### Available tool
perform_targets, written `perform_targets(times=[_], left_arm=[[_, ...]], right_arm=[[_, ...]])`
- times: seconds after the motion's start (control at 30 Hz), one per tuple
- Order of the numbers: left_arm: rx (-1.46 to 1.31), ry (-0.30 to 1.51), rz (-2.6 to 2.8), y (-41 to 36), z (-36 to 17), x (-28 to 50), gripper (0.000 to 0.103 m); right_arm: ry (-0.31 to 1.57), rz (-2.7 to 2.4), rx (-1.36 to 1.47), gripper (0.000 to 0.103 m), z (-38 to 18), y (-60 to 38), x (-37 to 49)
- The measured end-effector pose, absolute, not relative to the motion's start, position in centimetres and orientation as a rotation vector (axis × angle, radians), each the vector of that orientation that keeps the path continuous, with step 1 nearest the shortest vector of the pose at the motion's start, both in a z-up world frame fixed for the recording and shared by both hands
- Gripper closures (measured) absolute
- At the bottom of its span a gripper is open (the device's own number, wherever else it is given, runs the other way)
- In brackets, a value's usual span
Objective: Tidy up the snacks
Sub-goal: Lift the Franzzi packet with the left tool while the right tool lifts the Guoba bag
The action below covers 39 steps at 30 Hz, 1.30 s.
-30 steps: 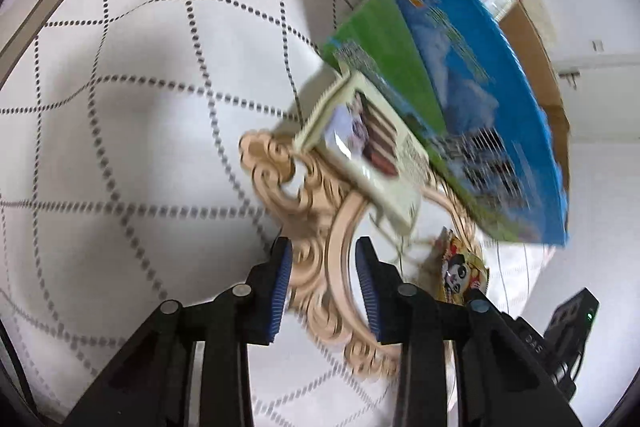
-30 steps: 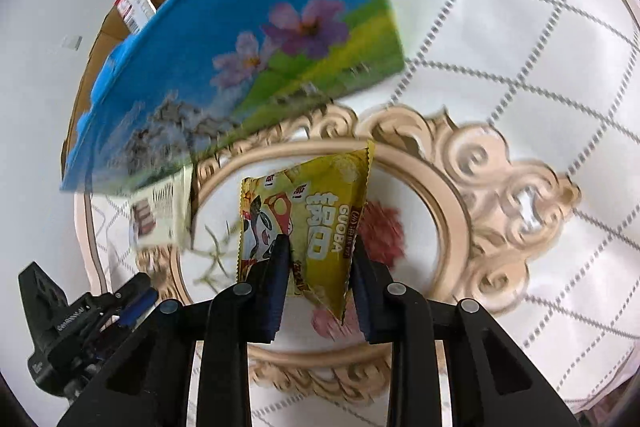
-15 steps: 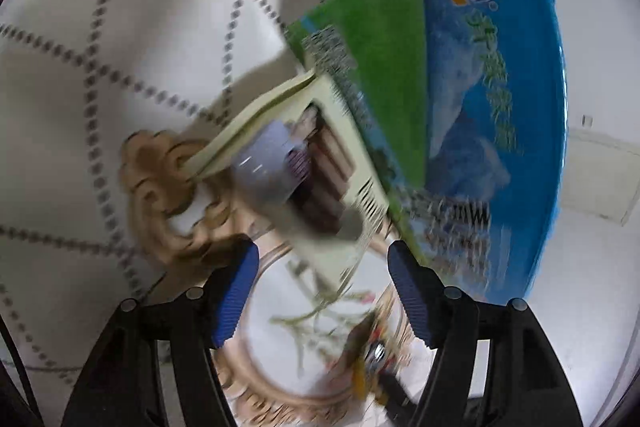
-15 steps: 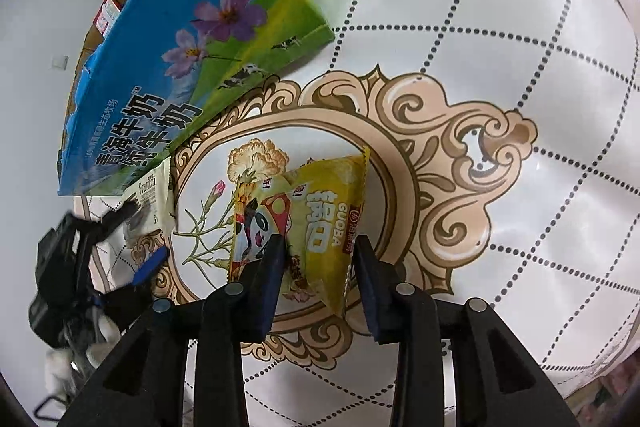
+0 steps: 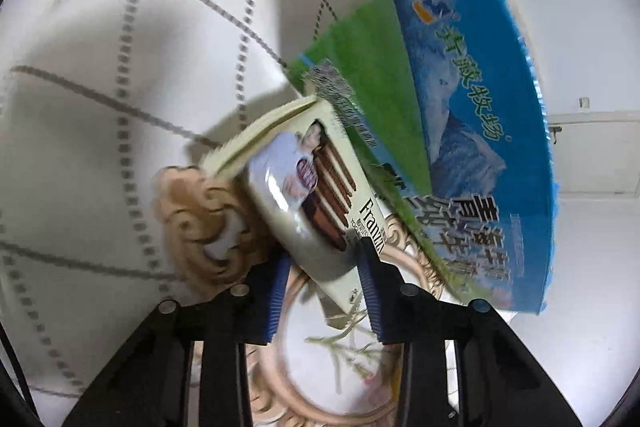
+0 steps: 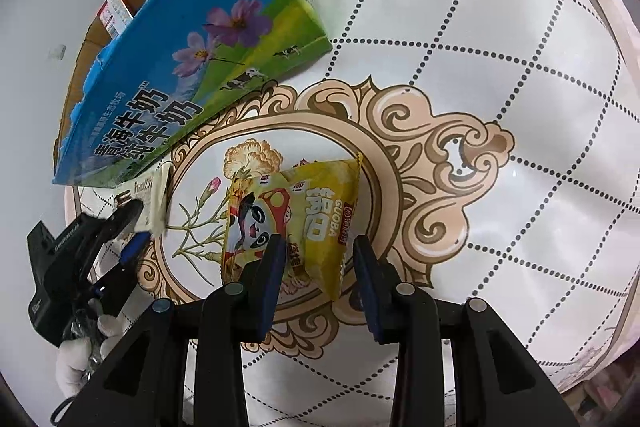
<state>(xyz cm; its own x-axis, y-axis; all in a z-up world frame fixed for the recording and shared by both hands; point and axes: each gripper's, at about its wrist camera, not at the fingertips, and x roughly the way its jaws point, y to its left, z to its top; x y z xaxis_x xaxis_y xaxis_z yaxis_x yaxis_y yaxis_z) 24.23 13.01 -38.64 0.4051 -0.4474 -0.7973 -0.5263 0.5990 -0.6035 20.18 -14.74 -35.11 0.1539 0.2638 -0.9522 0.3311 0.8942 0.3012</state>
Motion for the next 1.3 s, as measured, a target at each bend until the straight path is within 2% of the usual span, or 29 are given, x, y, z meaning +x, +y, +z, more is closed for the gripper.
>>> perform_targets(times=[0.17,0.23,0.3,0.33,0.43,0.47,0.5,0.6,0.77,1.0,1.3], left_arm=[[-0.931,1.27,0.032,14.2,-37.1,21.2,0.073],[-0.904,1.29,0.022,15.9,-35.7,19.9,0.073],[-0.894,1.315,0.016,16.9,-35.1,19.3,0.073],[-0.901,1.321,0.023,17.4,-34.7,18.6,0.073],[-0.924,1.342,0.023,19.3,-32.8,17.7,0.06],[-0.929,1.345,0.025,19.2,-32.3,18.3,0.046],[-0.932,1.344,0.029,18.5,-32.1,19.1,0.038],[-0.942,1.353,0.044,17.6,-31.2,21.0,0.033],[-0.872,1.419,0.128,14.2,-33.0,25.6,0.032],[-0.63,1.488,0.27,9.2,-35.8,29.0,0.032],[-0.458,1.521,0.233,7.3,-35.5,28.7,0.03]], right_arm=[[1.443,-0.032,0.488,0.065,-34.5,-15.2,20.1],[1.457,-0.015,0.461,0.056,-34.0,-15.2,20.2],[1.453,-0.002,0.454,0.037,-33.7,-15.3,20.4],[1.449,0.003,0.447,0.034,-33.4,-15.2,20.6],[1.46,0.018,0.411,0.017,-33.1,-14.5,21.7],[1.473,0.03,0.4,0.011,-33.2,-14.1,22.2],[1.492,0.039,0.384,0.01,-33.3,-13.6,22.6],[1.524,0.063,0.327,0.01,-33.7,-12.0,23.9],[1.513,0.057,0.287,0.01,-34.1,-10.6,25.1],[1.541,0.036,0.265,0.01,-35.9,-10.8,25.2],[1.555,0.02,0.267,0.01,-36.4,-13.1,24.8]])
